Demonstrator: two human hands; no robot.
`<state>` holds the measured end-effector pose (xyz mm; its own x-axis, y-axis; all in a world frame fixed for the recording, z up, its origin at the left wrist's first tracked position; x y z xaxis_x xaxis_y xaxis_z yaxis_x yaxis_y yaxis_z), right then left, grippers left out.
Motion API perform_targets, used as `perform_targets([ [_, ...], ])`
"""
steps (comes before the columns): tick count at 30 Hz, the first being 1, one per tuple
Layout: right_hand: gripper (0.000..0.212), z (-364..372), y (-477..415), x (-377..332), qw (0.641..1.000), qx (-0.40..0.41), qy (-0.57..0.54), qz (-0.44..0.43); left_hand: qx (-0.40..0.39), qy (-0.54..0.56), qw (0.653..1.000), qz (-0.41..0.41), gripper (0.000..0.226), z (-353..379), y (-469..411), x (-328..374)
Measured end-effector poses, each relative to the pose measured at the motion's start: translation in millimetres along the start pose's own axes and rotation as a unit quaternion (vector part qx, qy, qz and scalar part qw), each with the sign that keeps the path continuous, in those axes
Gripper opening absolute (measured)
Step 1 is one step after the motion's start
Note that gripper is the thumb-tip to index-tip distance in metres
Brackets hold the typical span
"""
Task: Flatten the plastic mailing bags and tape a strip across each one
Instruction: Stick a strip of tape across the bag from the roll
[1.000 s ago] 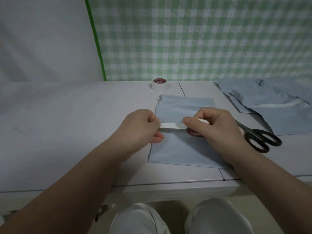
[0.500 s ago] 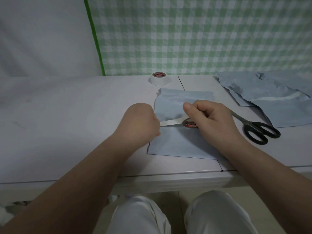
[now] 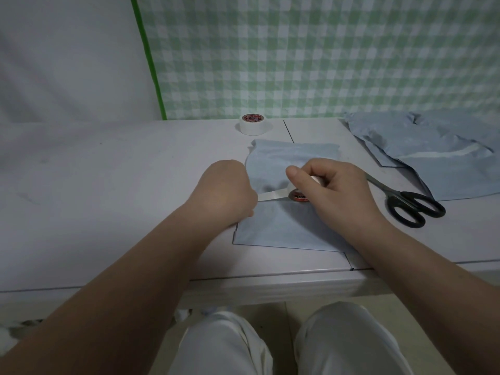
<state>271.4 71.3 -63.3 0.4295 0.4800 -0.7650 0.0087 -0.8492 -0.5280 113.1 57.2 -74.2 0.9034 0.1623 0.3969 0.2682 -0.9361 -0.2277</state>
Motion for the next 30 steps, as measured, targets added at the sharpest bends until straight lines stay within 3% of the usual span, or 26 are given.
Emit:
perform_targets([
  [14,0.034,3,-1,0,1.000,-0.014,-0.003,0.007,-0.056,-0.070,0.996,-0.007,0.017,1,-11,-3],
  [19,0.033,3,-1,2,1.000,-0.014,0.000,0.012,-0.085,-0.020,0.995,-0.052,0.015,0,-11,-14],
  [22,0.033,2,-1,3,1.000,-0.012,-0.003,0.015,0.050,-0.030,0.998,-0.032,0.023,-19,-11,-15],
  [25,0.033,3,-2,5,1.000,-0.009,-0.002,0.016,0.181,0.062,0.981,0.013,0.037,-36,10,0],
  [28,0.031,3,-3,4,1.000,-0.004,-0.007,0.007,0.107,0.093,0.981,0.135,0.049,-14,38,35],
  [30,0.030,2,-3,3,1.000,0.000,-0.015,0.000,0.034,0.071,0.985,0.155,0.050,7,50,43],
])
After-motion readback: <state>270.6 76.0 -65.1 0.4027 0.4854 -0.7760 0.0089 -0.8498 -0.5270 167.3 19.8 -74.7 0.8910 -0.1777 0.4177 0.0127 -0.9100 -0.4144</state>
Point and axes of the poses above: each hand's wrist, its own y-axis away from the middle knuckle, its own z-axis out of the palm, x = y × z, the point moved 8 cm from there along -y, towards the middle knuckle, and after that the axes turned 14 degrees about x, right-handed, at the moved point
